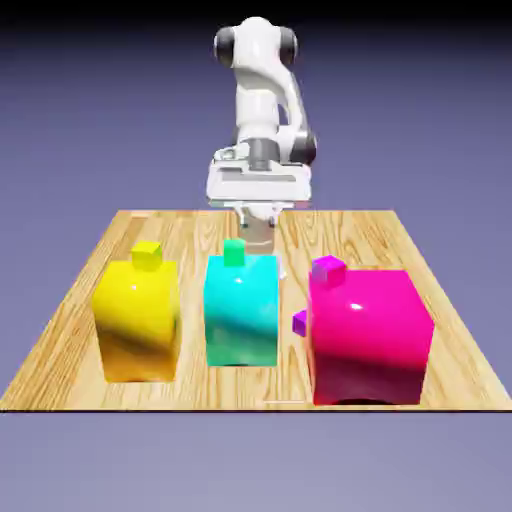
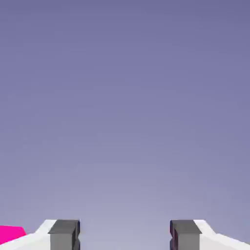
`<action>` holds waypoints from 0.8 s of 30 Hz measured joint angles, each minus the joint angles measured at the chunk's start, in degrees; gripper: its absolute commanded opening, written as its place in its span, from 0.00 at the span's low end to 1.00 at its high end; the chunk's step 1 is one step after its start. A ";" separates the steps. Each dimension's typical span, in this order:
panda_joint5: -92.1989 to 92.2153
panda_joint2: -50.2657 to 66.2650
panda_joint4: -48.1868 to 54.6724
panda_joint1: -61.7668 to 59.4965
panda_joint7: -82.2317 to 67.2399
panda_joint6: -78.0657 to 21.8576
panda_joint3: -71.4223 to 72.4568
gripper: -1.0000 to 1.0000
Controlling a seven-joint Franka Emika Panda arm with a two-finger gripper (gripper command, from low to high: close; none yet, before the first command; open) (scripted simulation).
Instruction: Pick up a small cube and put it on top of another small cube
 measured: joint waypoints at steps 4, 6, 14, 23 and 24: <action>-9.77 4.29 2.27 4.23 1.45 -9.97 5.85 0.50; -14.70 6.57 3.34 6.32 2.11 -14.95 8.74 0.50; -34.42 15.71 7.62 14.69 4.76 -34.88 20.28 0.50; -56.60 26.37 12.16 23.93 7.51 -57.15 33.05 0.50; -59.03 28.45 12.05 24.74 7.30 -59.27 33.96 0.50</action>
